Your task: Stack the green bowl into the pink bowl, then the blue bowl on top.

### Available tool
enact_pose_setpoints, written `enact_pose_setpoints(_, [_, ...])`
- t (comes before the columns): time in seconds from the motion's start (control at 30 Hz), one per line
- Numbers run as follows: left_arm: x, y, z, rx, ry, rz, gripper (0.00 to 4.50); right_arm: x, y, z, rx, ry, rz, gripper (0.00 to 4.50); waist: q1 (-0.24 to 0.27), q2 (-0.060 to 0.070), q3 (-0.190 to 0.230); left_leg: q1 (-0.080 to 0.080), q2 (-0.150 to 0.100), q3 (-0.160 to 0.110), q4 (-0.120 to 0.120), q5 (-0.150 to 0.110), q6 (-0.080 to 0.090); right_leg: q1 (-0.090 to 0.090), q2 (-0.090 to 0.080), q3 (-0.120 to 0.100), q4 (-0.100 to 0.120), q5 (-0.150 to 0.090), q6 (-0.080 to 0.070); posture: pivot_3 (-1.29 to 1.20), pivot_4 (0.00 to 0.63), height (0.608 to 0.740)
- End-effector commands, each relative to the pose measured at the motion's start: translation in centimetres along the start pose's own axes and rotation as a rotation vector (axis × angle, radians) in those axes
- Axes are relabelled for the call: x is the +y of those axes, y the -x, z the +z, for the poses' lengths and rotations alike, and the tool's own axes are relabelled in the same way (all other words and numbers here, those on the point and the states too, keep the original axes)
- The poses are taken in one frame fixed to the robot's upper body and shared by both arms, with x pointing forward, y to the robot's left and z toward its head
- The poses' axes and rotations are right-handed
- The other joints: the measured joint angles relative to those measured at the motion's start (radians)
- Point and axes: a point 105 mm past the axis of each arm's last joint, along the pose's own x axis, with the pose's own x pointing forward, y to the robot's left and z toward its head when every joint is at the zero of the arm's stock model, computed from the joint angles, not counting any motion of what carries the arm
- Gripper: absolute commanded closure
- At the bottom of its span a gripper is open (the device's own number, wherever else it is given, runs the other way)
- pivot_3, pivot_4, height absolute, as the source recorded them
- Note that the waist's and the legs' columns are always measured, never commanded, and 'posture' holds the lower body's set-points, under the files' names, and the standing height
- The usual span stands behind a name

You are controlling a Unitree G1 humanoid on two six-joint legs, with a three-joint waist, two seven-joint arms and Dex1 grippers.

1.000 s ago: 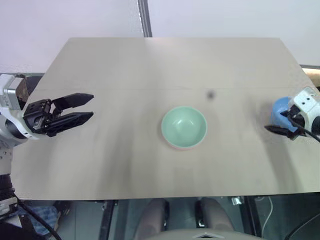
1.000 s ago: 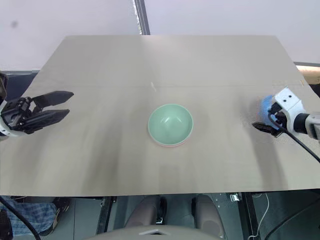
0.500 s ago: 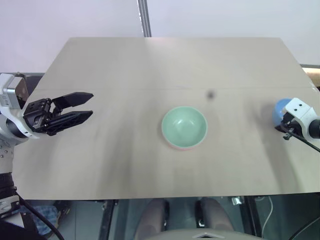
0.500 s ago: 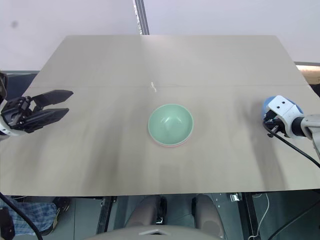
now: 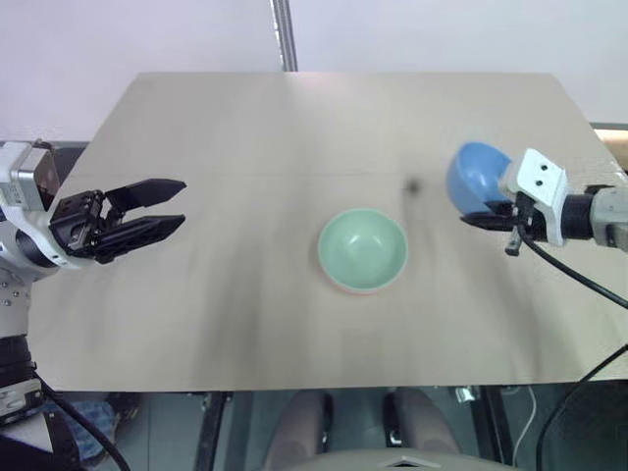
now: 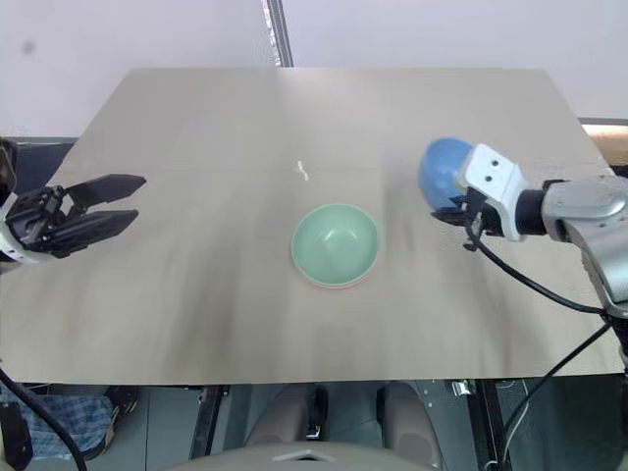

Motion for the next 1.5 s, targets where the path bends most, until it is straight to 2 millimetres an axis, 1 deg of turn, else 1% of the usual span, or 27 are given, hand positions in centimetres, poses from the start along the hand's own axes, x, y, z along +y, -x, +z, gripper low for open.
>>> enact_pose_setpoints(0.03, [0.1,-0.3,0.8,-0.008,-0.044,-0.019,1.09,3.2,-0.5,2.9,-0.060,0.150,0.134,4.46,0.001,0.000,0.000,0.000,0.000,-0.001,0.000,0.000,0.000,0.000,0.000,-0.001,0.000,0.000,0.000,0.00,0.150,0.740])
enact_pose_setpoints(0.13, [0.2,-0.4,0.7,-0.006,-0.041,-0.026,1.09,5.0,-1.4,3.8,-0.080,0.220,0.201,4.46,-0.002,0.000,0.000,-0.001,0.000,-0.002,0.000,0.000,0.000,0.000,0.000,-0.001,-0.001,0.000,0.000,0.00,0.150,0.740])
enact_pose_setpoints(0.23, [0.5,-0.7,0.7,-0.006,-0.039,-0.038,1.09,7.6,-2.3,4.5,-0.075,0.371,0.310,4.46,-0.004,0.000,0.000,0.000,0.000,-0.001,0.000,0.000,0.000,0.000,0.000,-0.001,0.000,0.000,0.000,0.00,0.150,0.740])
enact_pose_setpoints(0.27, [0.6,-0.8,0.7,-0.006,-0.039,-0.040,1.09,7.8,-2.6,4.6,-0.073,0.402,0.321,4.46,-0.005,0.000,0.000,0.000,0.000,-0.001,0.000,0.000,0.000,0.000,0.001,-0.001,0.000,0.000,0.000,0.00,0.150,0.740])
enact_pose_setpoints(0.43, [0.9,-1.0,0.8,-0.011,-0.040,-0.047,1.09,7.7,-4.5,5.1,-0.054,0.482,0.312,4.46,-0.008,0.000,0.000,0.000,0.000,-0.001,0.001,0.000,-0.001,0.000,0.001,-0.001,0.000,0.000,0.000,0.00,0.150,0.740])
enact_pose_setpoints(0.57, [0.9,-1.0,0.8,-0.014,-0.038,-0.050,1.09,8.2,-5.5,5.9,-0.070,0.505,0.330,4.46,-0.008,0.000,0.000,0.000,0.000,-0.001,0.001,0.000,-0.001,-0.001,0.001,-0.001,0.001,0.000,0.000,0.00,0.150,0.740])
enact_pose_setpoints(0.63, [0.9,-0.9,0.8,-0.013,-0.038,-0.050,1.09,8.1,-5.9,6.2,-0.076,0.508,0.325,3.61,-0.008,0.000,0.000,-0.001,0.000,-0.001,0.001,0.000,-0.001,-0.001,0.001,-0.001,0.001,0.000,0.000,0.00,0.150,0.740])
enact_pose_setpoints(0.67, [0.9,-0.9,0.8,-0.012,-0.038,-0.050,1.09,8.1,-6.0,6.3,-0.077,0.509,0.324,3.45,-0.007,0.000,0.000,-0.001,0.000,-0.001,0.001,0.000,-0.001,-0.001,0.001,-0.002,0.000,0.000,0.000,0.00,0.150,0.740])
enact_pose_setpoints(0.7, [0.9,-0.9,0.7,-0.012,-0.037,-0.050,1.09,8.0,-6.1,6.4,-0.078,0.510,0.323,3.06,-0.007,0.000,0.000,-0.001,0.000,-0.001,0.001,0.000,-0.001,-0.001,0.001,-0.002,0.000,0.000,0.000,0.00,0.150,0.740])
enact_pose_setpoints(0.8, [0.8,-0.8,0.7,-0.010,-0.036,-0.048,1.09,7.6,-6.4,7.1,-0.101,0.498,0.294,1.57,-0.007,0.000,0.000,-0.001,0.000,-0.001,0.001,0.000,-0.001,-0.001,0.001,-0.002,0.000,0.000,0.000,0.00,0.150,0.740])
enact_pose_setpoints(0.83, [0.8,-0.8,0.7,-0.010,-0.035,-0.048,1.09,7.5,-6.2,7.4,-0.114,0.487,0.292,1.20,-0.007,0.000,0.000,0.000,0.000,-0.001,0.001,0.000,-0.001,-0.001,0.001,-0.002,0.001,0.000,0.000,0.00,0.150,0.740])
enact_pose_setpoints(0.9, [0.7,-0.7,0.7,-0.010,-0.036,-0.047,1.09,7.6,-5.5,8.3,-0.166,0.441,0.315,1.20,-0.008,0.000,0.000,-0.001,0.000,-0.001,0.001,0.000,-0.001,-0.001,0.001,-0.002,0.001,0.000,0.000,0.00,0.150,0.740])
enact_pose_setpoints(0.97, [0.7,-0.7,0.6,-0.010,-0.036,-0.045,1.09,7.3,-4.3,9.0,-0.221,0.365,0.331,1.20,-0.007,0.000,0.000,-0.001,0.000,-0.002,0.001,0.000,-0.001,-0.001,0.001,-0.002,0.001,0.000,0.000,0.00,0.150,0.740])
enact_pose_setpoints(1.03, [0.7,-0.6,0.6,-0.005,-0.038,-0.037,1.09,6.1,-2.8,8.9,-0.249,0.282,0.313,1.20,-0.007,-0.001,0.000,-0.001,0.000,-0.001,0.001,0.000,-0.001,-0.001,0.001,-0.002,0.001,0.000,0.000,0.00,0.150,0.740])
enact_pose_setpoints(1.13, [0.9,-0.3,0.3,0.018,-0.033,0.002,1.09,3.5,0.1,7.1,-0.270,0.125,0.244,1.20,0.002,-0.002,-0.001,-0.001,-0.001,-0.003,0.001,0.000,-0.001,0.000,0.000,-0.003,-0.001,0.000,0.000,0.00,0.150,0.740])
enact_pose_setpoints(1.23, [1.0,-0.1,-0.3,0.051,-0.022,0.045,1.09,1.6,3.0,4.3,-0.280,-0.041,0.179,1.20,0.002,-0.002,-0.001,-0.001,-0.001,-0.004,0.001,0.000,0.000,0.001,-0.001,-0.004,-0.001,0.000,0.000,0.00,0.150,0.740])
enact_pose_setpoints(1.3, [0.9,0.1,-0.5,0.060,-0.028,0.064,1.09,-0.1,4.8,1.9,-0.265,-0.132,0.085,1.20,0.000,-0.002,0.000,-0.001,-0.001,-0.003,0.000,0.000,0.000,0.001,-0.001,-0.003,-0.001,0.000,0.000,0.00,0.150,0.740])
enact_pose_setpoints(1.37, [0.9,0.5,-0.8,0.091,-0.018,0.105,1.09,-2.0,7.0,-1.5,-0.242,-0.228,-0.048,1.20,-0.001,-0.002,0.000,-0.001,-0.001,-0.003,0.000,0.000,0.000,0.001,-0.001,-0.003,-0.001,0.000,0.000,0.00,0.150,0.740])
enact_pose_setpoints(1.4, [0.8,0.8,-1.0,0.108,-0.003,0.125,1.09,-2.6,8.0,-2.6,-0.252,-0.244,-0.106,1.20,-0.002,-0.002,0.000,-0.001,-0.001,-0.003,0.000,0.000,0.001,0.001,-0.001,-0.003,-0.001,0.000,0.000,0.00,0.150,0.740])
enact_pose_setpoints(1.43, [0.8,1.1,-1.1,0.118,0.008,0.139,1.09,-3.0,9.2,-3.6,-0.279,-0.259,-0.163,1.20,-0.003,-0.002,0.000,0.000,-0.001,-0.002,0.000,0.000,0.001,0.001,-0.001,-0.002,0.000,0.000,0.000,0.00,0.150,0.740])
enact_pose_setpoints(1.47, [0.7,1.3,-1.1,0.122,0.016,0.153,1.09,-3.1,10.2,-4.5,-0.292,-0.271,-0.198,1.20,-0.003,-0.002,0.000,0.000,0.000,-0.002,0.000,-0.001,0.002,0.001,0.000,-0.001,0.000,0.000,0.000,0.00,0.150,0.740])
enact_pose_setpoints(1.5, [0.8,1.6,-1.2,0.129,0.026,0.178,1.09,-3.0,11.3,-6.2,-0.267,-0.313,-0.210,1.20,-0.003,-0.001,0.000,0.000,0.000,-0.001,-0.001,-0.001,0.002,0.001,0.000,-0.001,0.000,0.000,0.000,0.00,0.150,0.740])
